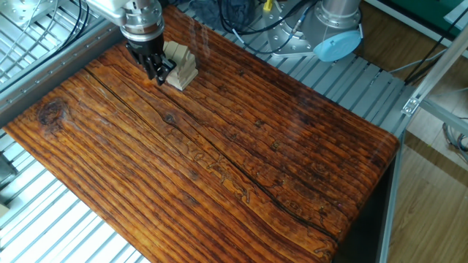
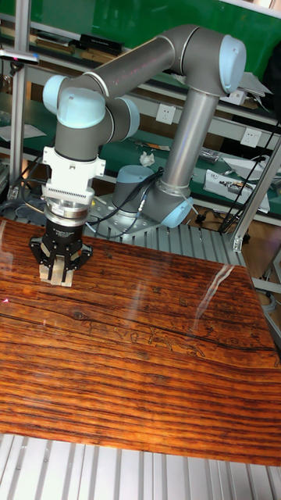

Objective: Play Jenga

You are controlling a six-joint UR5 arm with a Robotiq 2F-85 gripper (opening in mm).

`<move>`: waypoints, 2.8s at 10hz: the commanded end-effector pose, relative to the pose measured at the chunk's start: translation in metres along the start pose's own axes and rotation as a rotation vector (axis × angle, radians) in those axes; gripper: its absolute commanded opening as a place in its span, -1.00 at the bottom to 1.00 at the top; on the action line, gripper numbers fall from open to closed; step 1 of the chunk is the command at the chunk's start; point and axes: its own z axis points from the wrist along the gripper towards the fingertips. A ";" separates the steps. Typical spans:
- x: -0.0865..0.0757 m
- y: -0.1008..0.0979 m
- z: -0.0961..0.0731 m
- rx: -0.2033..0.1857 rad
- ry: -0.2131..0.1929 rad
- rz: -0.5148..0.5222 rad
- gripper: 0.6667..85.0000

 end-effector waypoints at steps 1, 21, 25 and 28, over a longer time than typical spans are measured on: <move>-0.004 0.002 -0.001 -0.011 -0.014 0.003 -0.82; -0.008 0.007 0.000 -0.026 -0.020 -0.009 -0.98; -0.010 0.007 -0.001 -0.027 -0.024 -0.015 -0.98; -0.011 0.009 -0.002 -0.033 -0.031 -0.021 -0.98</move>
